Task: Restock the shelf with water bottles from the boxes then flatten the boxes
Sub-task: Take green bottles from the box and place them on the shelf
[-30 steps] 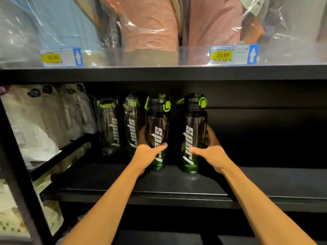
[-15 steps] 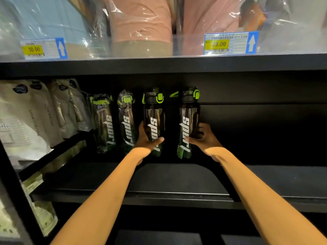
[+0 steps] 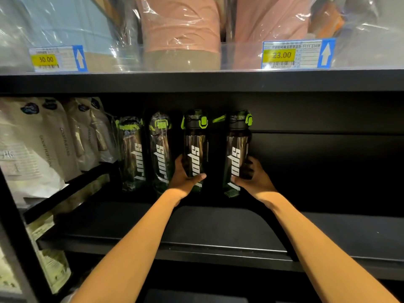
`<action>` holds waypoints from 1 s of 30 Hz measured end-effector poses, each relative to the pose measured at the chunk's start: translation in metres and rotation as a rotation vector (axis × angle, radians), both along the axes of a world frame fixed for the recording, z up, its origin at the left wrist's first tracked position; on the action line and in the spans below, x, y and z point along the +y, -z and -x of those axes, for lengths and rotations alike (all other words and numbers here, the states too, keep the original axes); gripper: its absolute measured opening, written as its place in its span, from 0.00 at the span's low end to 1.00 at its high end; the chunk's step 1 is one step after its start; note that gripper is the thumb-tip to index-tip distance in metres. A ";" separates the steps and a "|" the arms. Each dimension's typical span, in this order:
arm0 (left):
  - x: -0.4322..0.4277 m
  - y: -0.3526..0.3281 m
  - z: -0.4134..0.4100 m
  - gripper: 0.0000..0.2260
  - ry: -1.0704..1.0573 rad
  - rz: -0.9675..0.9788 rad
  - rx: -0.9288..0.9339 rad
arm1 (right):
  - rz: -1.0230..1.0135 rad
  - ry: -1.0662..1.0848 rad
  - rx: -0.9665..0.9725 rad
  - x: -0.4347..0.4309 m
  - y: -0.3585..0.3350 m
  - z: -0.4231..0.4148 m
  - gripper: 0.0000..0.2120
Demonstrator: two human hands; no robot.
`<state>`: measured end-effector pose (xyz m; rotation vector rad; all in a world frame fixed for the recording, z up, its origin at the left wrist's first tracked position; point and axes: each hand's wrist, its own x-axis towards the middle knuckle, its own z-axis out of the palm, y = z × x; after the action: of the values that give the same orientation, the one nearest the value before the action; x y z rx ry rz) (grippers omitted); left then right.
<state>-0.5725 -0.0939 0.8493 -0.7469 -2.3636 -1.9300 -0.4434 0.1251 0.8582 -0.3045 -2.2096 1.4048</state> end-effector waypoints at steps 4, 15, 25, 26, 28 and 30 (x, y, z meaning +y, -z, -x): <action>-0.002 0.009 0.004 0.51 0.010 0.041 0.015 | -0.058 0.027 -0.012 0.000 0.005 0.004 0.56; 0.001 0.011 0.008 0.49 -0.010 0.099 0.031 | -0.114 0.119 -0.011 -0.007 0.006 0.007 0.51; -0.007 0.005 -0.004 0.51 0.004 0.257 -0.025 | -0.051 0.085 -0.059 -0.008 0.002 0.002 0.50; -0.013 0.006 -0.009 0.50 0.002 0.306 -0.031 | -0.013 0.095 -0.054 -0.007 -0.001 -0.002 0.51; -0.033 0.004 -0.030 0.42 -0.005 0.469 0.017 | -0.017 0.141 -0.061 -0.008 -0.007 -0.014 0.51; -0.057 0.001 -0.062 0.26 -0.041 0.653 0.167 | -0.171 0.206 -0.114 -0.017 -0.010 -0.041 0.46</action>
<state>-0.5104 -0.1514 0.8479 -0.8172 -2.8671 -1.0038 -0.4021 0.1078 0.8678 -0.5464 -2.2971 1.1072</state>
